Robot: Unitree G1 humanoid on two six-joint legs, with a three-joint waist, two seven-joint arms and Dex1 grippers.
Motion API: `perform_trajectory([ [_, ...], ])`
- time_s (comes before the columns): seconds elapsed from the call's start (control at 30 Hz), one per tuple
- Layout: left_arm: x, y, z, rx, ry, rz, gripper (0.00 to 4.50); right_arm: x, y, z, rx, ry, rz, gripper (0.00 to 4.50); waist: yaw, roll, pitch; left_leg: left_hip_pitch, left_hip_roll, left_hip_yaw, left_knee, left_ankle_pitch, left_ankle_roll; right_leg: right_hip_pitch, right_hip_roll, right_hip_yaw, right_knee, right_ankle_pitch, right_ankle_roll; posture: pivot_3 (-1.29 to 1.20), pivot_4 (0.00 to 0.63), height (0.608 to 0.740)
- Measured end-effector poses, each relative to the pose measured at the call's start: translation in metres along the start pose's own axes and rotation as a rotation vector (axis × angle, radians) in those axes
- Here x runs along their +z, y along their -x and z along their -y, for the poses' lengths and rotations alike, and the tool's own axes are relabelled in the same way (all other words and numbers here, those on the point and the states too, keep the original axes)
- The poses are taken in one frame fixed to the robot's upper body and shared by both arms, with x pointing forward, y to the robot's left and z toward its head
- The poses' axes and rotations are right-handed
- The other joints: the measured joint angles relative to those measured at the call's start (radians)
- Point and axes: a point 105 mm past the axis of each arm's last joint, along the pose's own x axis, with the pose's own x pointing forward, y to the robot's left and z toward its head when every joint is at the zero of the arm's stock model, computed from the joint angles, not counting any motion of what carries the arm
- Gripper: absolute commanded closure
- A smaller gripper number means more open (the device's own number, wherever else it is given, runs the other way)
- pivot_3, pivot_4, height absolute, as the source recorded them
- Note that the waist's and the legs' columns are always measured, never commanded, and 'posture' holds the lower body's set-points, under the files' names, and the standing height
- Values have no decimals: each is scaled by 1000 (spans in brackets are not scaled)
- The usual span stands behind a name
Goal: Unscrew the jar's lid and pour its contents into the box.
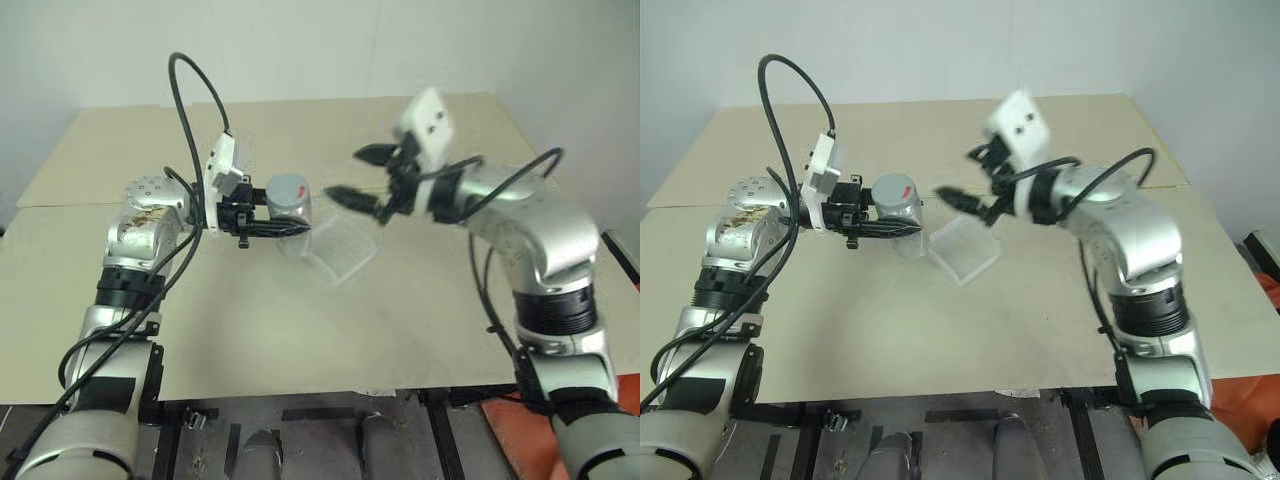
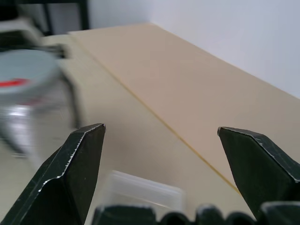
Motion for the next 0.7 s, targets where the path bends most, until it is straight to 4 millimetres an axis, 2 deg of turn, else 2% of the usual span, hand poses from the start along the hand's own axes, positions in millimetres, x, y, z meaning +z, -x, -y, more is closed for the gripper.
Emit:
perform_trajectory([
  [0.23, 1, -2, 1, -6, -2, 5, 2548, 2, 7, -5, 37, -6, 16, 21, -2, 0, 0, 0, 0, 0, 0, 0, 0, 0, 0, 0, 0, 0, 0, 0, 150, 740],
  [0.33, -1, -6, 1, -11, 9, 17, 2548, 15, 11, -24, 129, -10, 69, 21, -2, 0, 0, 0, 0, 0, 0, 0, 0, 0, 0, 0, 0, 0, 0, 0, 150, 740],
  [0.47, -3, -15, -2, -25, 34, 39, 2548, 32, 6, -54, 238, -16, 138, 21, -3, 0, 0, 0, 0, 0, 0, 0, 0, 0, 0, 0, 1, 0, 0, 0, 150, 740],
  [0.57, 2, -19, -3, -37, 26, 47, 2548, 35, -2, -67, 272, -15, 145, 21, -4, 0, 0, 0, 0, 0, 0, 0, 0, 0, 0, 0, 1, 0, 0, 0, 150, 740],
  [0.7, 2, -24, -2, -53, 29, 56, 2548, 32, -17, -75, 276, -21, 122, 21, -2, 0, 0, 0, 0, 0, 0, 0, 0, 0, 0, 0, 1, 0, 0, 0, 150, 740],
])
